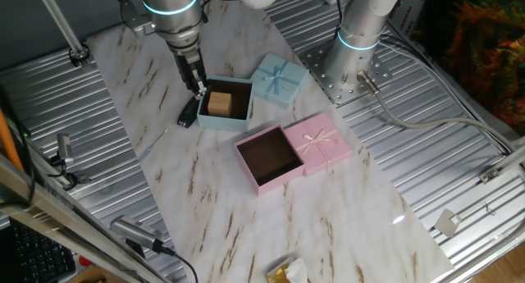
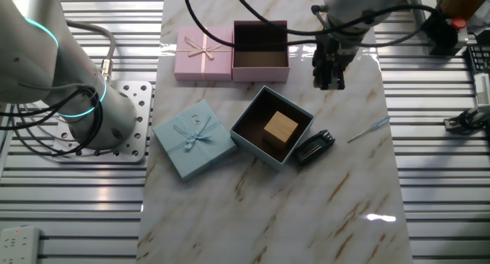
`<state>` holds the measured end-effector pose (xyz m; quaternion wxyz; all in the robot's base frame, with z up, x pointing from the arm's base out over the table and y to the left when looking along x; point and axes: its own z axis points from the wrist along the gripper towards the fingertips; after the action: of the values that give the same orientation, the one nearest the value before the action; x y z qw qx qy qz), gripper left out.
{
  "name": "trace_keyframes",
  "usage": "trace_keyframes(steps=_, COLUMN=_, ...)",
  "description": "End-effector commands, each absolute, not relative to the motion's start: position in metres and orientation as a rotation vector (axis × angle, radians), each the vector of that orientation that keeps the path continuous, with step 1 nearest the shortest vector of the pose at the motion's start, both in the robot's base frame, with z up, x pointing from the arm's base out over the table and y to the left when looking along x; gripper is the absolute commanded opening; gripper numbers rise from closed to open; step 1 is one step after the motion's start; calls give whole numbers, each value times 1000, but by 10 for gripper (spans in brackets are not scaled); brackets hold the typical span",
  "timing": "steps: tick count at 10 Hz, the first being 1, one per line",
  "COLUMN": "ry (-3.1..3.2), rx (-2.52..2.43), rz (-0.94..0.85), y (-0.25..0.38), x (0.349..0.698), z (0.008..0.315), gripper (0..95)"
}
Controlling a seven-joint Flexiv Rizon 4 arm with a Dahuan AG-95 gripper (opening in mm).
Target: Move an object from one box to another
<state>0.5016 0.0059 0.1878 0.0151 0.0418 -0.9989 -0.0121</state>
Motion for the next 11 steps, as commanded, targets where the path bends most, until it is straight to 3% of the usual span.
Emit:
trace_keyframes(steps=1, ry=-3023, rx=552, rz=10, y=4, x=479, z=182, gripper=0)
trace_keyframes(steps=2, ry=-2994, rx=674, rz=31, y=3, x=475, z=180, gripper=0)
trace_keyframes(steps=4, ry=-2900, rx=955, rz=26, y=1, x=467, z=175, gripper=380)
trace_keyframes(steps=5, ry=-2886, rx=993, rz=29, y=1, x=467, z=175, gripper=380)
trace_keyframes(steps=6, ry=-2842, rx=1107, rz=32, y=1, x=466, z=175, gripper=570)
trace_keyframes(steps=11, ry=-2719, rx=1380, rz=48, y=-4, x=441, z=160, gripper=570)
